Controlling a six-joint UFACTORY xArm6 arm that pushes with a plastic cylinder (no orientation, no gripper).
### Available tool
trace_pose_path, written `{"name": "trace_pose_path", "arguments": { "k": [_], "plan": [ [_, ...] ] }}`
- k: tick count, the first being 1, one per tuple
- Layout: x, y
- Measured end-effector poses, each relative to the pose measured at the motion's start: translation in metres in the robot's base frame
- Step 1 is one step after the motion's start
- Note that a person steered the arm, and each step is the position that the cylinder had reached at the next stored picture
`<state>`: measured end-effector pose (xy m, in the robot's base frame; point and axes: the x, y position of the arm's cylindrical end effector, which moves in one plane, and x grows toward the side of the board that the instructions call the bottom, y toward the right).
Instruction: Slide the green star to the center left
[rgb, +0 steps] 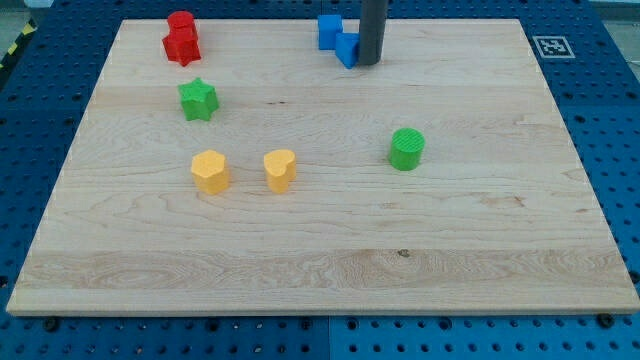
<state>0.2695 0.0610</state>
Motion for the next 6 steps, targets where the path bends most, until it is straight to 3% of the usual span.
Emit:
{"name": "trace_pose_path", "arguments": {
  "k": [3, 5, 6],
  "plan": [
    [-0.007, -0.001],
    [0.074, 0.005],
    [0.078, 0.001]
  ]
}}
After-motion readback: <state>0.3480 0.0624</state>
